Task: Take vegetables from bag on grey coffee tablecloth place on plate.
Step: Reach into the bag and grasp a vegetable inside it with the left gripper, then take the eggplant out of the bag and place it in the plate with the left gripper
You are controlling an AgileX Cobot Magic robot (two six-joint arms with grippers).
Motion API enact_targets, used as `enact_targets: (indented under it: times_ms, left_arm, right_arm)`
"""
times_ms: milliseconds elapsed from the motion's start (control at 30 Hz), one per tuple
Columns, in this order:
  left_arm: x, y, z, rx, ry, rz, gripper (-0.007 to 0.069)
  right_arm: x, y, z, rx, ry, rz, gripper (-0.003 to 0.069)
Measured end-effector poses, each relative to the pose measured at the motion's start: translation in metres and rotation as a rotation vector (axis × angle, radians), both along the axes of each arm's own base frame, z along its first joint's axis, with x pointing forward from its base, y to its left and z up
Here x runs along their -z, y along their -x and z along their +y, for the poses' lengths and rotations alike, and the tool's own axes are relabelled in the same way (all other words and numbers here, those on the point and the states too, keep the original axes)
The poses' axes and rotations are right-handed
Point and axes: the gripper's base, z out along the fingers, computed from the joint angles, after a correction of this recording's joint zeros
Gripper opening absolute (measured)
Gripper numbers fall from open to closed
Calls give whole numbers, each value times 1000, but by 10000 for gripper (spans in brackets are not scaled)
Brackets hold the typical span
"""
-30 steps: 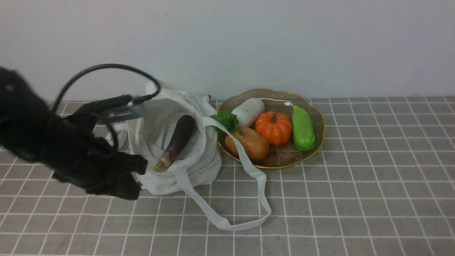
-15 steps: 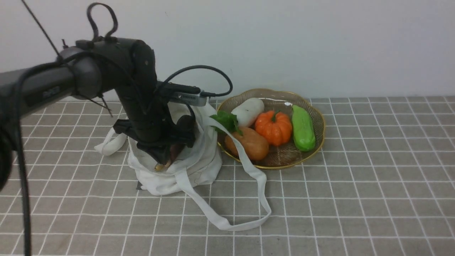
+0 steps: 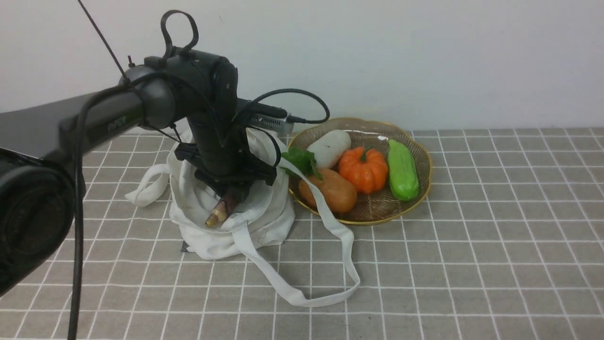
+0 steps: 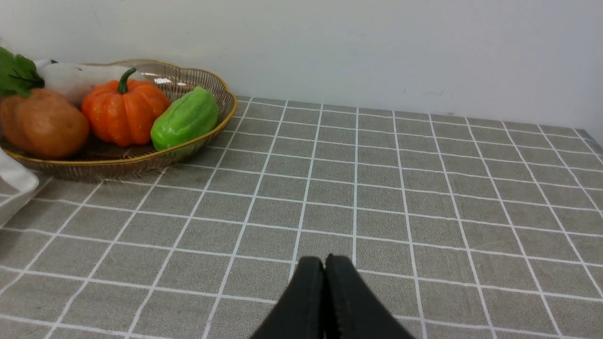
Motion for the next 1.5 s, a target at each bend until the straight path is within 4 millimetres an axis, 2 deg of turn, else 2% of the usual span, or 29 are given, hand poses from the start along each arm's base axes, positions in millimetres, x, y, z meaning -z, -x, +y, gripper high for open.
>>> enact_targets:
  times_ms: [67,233,333,433,467,533,633,733,767,800,933,967,1000,1033,1133,1233,1333,1467,1500]
  left_arm:
    - [10,-3,1,8,-20,-3,404]
    - [30,-6,1,17,-51,23,439]
    - [38,-7,1,4,-53,37,378]
    - [37,-8,1,-9,-54,35,239]
    - [35,-7,1,-8,-62,36,236]
    - [29,-5,3,-6,-77,49,240]
    - [5,8,8,-10,-104,107,240]
    - [-21,16,12,2,-108,101,240]
    - [-22,17,12,3,-109,101,240]
    - [-34,22,14,14,-106,83,240]
    - [-49,36,18,17,-98,73,240]
    - [-56,41,19,15,-86,67,240]
    - [-74,51,20,6,-36,51,240]
    - [-80,55,19,2,-11,49,240]
    - [-110,75,3,12,159,38,240]
    - [-122,94,-30,104,306,70,240]
    - [-116,102,-69,204,389,59,240]
    - [-100,88,-111,246,439,8,240]
    - [-95,86,-114,244,437,13,240]
  right_arm:
    - [0,0,0,0,0,0,-15]
    - [0,0,0,0,0,0,-15]
    - [0,0,0,0,0,0,-15]
    - [0,0,0,0,0,0,-15]
    - [0,0,0,0,0,0,-15]
    - [0,0,0,0,0,0,-15]
    - [0,0,0,0,0,0,-15]
    - [0,0,0,0,0,0,-15]
    - [0,0,0,0,0,0,-15]
    - [0,0,0,0,0,0,-15]
    - [0,0,0,0,0,0,-15]
    - [0,0,0,0,0,0,-15]
    - [0,0,0,0,0,0,-15]
    - [0,0,0,0,0,0,-15]
    - [0,0,0,0,0,0,-15]
    - [0,0,0,0,0,0,-15]
    - [0,0,0,0,0,0,-15]
    - [0,0,0,0,0,0,-15]
    - [0,0,0,0,0,0,-15]
